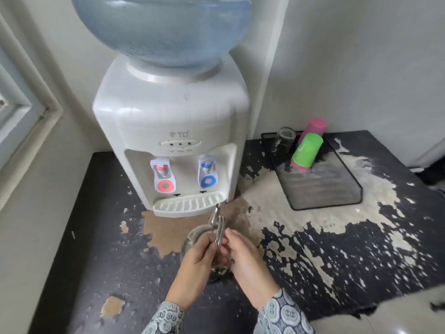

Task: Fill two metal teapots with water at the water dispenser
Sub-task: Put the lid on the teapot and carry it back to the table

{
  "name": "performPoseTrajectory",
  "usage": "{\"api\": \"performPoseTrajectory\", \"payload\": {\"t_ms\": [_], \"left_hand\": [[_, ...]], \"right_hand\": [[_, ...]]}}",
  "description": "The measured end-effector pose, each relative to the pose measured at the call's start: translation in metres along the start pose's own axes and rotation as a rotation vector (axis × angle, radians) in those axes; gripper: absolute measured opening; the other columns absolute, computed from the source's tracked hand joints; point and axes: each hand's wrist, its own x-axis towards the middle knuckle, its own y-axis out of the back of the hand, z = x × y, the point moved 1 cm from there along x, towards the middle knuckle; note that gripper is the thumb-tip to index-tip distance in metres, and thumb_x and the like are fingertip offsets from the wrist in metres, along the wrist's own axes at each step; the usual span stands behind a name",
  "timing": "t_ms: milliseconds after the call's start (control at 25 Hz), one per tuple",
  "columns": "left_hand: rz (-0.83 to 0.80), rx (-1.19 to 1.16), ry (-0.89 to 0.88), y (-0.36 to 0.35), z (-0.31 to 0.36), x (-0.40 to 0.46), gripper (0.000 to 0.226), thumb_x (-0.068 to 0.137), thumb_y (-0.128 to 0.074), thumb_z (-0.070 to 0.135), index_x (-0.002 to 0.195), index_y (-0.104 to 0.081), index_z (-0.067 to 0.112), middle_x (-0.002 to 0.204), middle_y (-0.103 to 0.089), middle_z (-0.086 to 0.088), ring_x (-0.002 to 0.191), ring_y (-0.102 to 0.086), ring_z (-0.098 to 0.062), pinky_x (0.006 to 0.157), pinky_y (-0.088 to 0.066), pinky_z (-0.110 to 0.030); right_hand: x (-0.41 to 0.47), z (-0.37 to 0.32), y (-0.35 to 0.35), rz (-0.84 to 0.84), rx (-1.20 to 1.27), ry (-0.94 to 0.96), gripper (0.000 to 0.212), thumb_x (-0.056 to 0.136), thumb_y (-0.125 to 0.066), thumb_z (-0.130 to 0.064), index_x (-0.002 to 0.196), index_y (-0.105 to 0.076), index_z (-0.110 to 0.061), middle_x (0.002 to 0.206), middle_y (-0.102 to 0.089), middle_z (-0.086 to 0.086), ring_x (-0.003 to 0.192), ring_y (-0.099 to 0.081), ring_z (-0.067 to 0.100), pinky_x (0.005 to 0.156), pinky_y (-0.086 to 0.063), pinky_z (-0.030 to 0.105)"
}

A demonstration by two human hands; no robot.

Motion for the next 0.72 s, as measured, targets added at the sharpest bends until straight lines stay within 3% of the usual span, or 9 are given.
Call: {"api": "performPoseTrajectory", "payload": {"t_ms": [120, 200, 320, 360, 440, 520, 560, 640, 720], "left_hand": [[-0.117, 0.13, -0.055, -0.031, 0.004, -0.021, 0.017, 0.09, -0.055, 0.022, 0.095, -0.071, 0.023, 0.095, -0.073, 0.009, 0.09, -0.065, -0.002, 0.084, -0.049, -0.019], [-0.121, 0.134, -0.086, -0.061, 0.01, -0.038, 0.013, 0.079, -0.063, 0.031, 0.085, -0.074, 0.028, 0.089, -0.074, 0.012, 0.079, -0.066, -0.001, 0.073, -0.052, -0.018], [0.033, 0.059, -0.143, -0.117, 0.016, -0.057, 0.017, 0.076, -0.064, 0.042, 0.076, -0.07, 0.026, 0.081, -0.073, 0.006, 0.067, -0.065, -0.004, 0.061, -0.051, -0.013], [0.079, 0.058, -0.195, -0.137, 0.017, -0.062, 0.02, 0.082, -0.06, 0.044, 0.077, -0.068, 0.026, 0.081, -0.072, 0.004, 0.069, -0.065, -0.005, 0.062, -0.05, -0.014], [0.08, 0.108, -0.295, -0.187, 0.023, -0.076, 0.023, 0.089, -0.05, 0.045, 0.085, -0.065, 0.029, 0.086, -0.069, 0.006, 0.082, -0.064, -0.005, 0.073, -0.049, -0.017], [-0.067, 0.148, -0.343, -0.241, 0.029, -0.089, 0.03, 0.091, -0.04, 0.046, 0.093, -0.064, 0.03, 0.096, -0.068, 0.011, 0.095, -0.062, -0.005, 0.083, -0.045, -0.016], [-0.2, 0.17, -0.341, -0.272, 0.031, -0.095, 0.034, 0.094, -0.036, 0.045, 0.095, -0.066, 0.028, 0.098, -0.068, 0.011, 0.097, -0.062, -0.005, 0.086, -0.044, -0.016], [-0.486, 0.221, -0.29, -0.335, 0.034, -0.111, 0.047, 0.097, -0.029, 0.044, 0.094, -0.07, 0.021, 0.096, -0.072, 0.005, 0.095, -0.064, -0.007, 0.087, -0.045, -0.018], [-0.692, 0.294, -0.261, -0.4, 0.036, -0.132, 0.057, 0.093, -0.025, 0.049, 0.085, -0.07, 0.014, 0.085, -0.073, -0.001, 0.086, -0.066, -0.008, 0.084, -0.046, -0.019]], "right_hand": [[-0.037, -0.007, 0.04, 0.026, -0.077, 0.063, 0.03, 0.095, -0.042, -0.024, 0.099, -0.068, -0.009, 0.098, -0.072, 0.008, 0.094, -0.066, 0.019, 0.088, -0.05, 0.033], [-0.067, -0.011, 0.074, 0.056, -0.17, 0.086, 0.03, 0.093, -0.044, -0.031, 0.098, -0.069, -0.017, 0.108, -0.07, 0.006, 0.104, -0.063, 0.016, 0.098, -0.046, 0.038], [-0.114, -0.019, 0.126, 0.096, -0.3, 0.103, 0.029, 0.085, -0.047, -0.047, 0.093, -0.07, -0.031, 0.104, -0.07, -0.01, 0.101, -0.062, 0.002, 0.097, -0.045, 0.025], [-0.132, -0.022, 0.145, 0.088, -0.317, 0.124, 0.028, 0.086, -0.047, -0.045, 0.091, -0.071, -0.031, 0.099, -0.072, -0.011, 0.096, -0.064, 0.001, 0.092, -0.047, 0.019], [-0.171, -0.025, 0.191, 0.103, -0.351, 0.15, 0.032, 0.092, -0.045, -0.037, 0.096, -0.069, -0.016, 0.094, -0.074, 0.003, 0.087, -0.069, 0.013, 0.086, -0.052, 0.023], [-0.211, -0.028, 0.237, 0.141, -0.373, 0.16, 0.035, 0.094, -0.043, -0.035, 0.097, -0.066, -0.009, 0.085, -0.073, 0.009, 0.07, -0.066, 0.02, 0.078, -0.052, 0.029], [-0.233, -0.028, 0.261, 0.159, -0.37, 0.176, 0.033, 0.095, -0.042, -0.035, 0.094, -0.067, -0.014, 0.08, -0.071, 0.008, 0.065, -0.062, 0.019, 0.074, -0.051, 0.029], [-0.281, -0.027, 0.307, 0.232, -0.376, 0.177, 0.034, 0.095, -0.04, -0.039, 0.084, -0.068, -0.021, 0.074, -0.071, 0.004, 0.061, -0.057, 0.017, 0.07, -0.048, 0.027], [-0.332, -0.023, 0.356, 0.331, -0.395, 0.176, 0.047, 0.095, -0.036, -0.042, 0.079, -0.068, -0.011, 0.073, -0.071, 0.005, 0.059, -0.055, 0.017, 0.069, -0.047, 0.025]]}}
